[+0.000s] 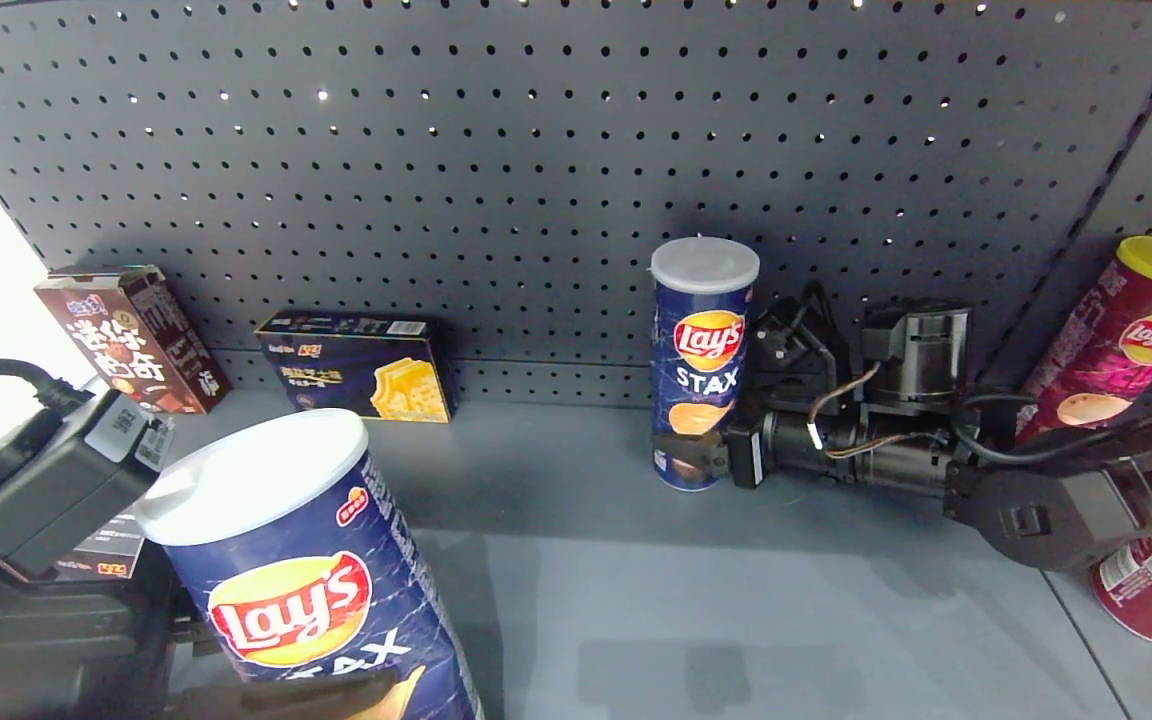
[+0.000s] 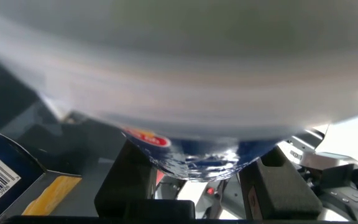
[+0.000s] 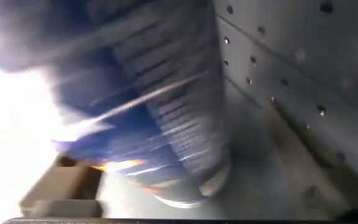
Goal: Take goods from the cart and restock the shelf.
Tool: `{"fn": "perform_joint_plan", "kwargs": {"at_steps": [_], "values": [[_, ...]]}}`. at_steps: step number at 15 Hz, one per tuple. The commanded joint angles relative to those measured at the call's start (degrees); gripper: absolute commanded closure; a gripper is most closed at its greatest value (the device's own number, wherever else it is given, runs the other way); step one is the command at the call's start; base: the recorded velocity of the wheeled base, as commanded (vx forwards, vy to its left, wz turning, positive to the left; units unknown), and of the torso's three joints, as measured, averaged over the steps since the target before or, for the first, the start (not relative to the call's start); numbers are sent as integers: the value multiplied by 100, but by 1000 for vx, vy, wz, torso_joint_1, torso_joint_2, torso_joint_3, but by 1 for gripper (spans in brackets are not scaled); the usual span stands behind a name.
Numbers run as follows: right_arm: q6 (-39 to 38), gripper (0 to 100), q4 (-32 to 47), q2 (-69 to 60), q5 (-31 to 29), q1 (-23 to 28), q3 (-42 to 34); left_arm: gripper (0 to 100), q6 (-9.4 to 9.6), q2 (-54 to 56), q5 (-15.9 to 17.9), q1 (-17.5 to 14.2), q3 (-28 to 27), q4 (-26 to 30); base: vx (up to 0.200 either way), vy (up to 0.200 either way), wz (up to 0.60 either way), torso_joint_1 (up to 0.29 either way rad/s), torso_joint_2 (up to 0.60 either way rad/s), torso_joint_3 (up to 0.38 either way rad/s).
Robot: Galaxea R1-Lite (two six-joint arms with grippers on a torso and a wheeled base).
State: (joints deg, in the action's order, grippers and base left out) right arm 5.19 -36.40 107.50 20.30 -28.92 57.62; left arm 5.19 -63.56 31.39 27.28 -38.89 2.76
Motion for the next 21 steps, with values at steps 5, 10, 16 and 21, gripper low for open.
{"fn": "perform_joint_plan", "kwargs": {"at_steps": [5, 10, 16, 21], "values": [[-18, 100, -34, -27, -43, -97, -41, 100, -1, 2, -1, -4, 13, -3, 0, 0, 0, 0, 0, 0], [-97, 100, -43, -352, -685, -378, -190, 100, -1, 28, -1, -4, 13, -3, 0, 0, 0, 0, 0, 0], [-484, 100, -43, -1697, -1397, -1178, -1298, 100, -1, 90, -1, 14, 13, 6, 0, 0, 0, 0, 0, 0], [-818, 100, -69, -3015, -1854, -1846, -2801, 100, -10, 134, -10, 32, 13, 15, 0, 0, 0, 0, 0, 0]]}}
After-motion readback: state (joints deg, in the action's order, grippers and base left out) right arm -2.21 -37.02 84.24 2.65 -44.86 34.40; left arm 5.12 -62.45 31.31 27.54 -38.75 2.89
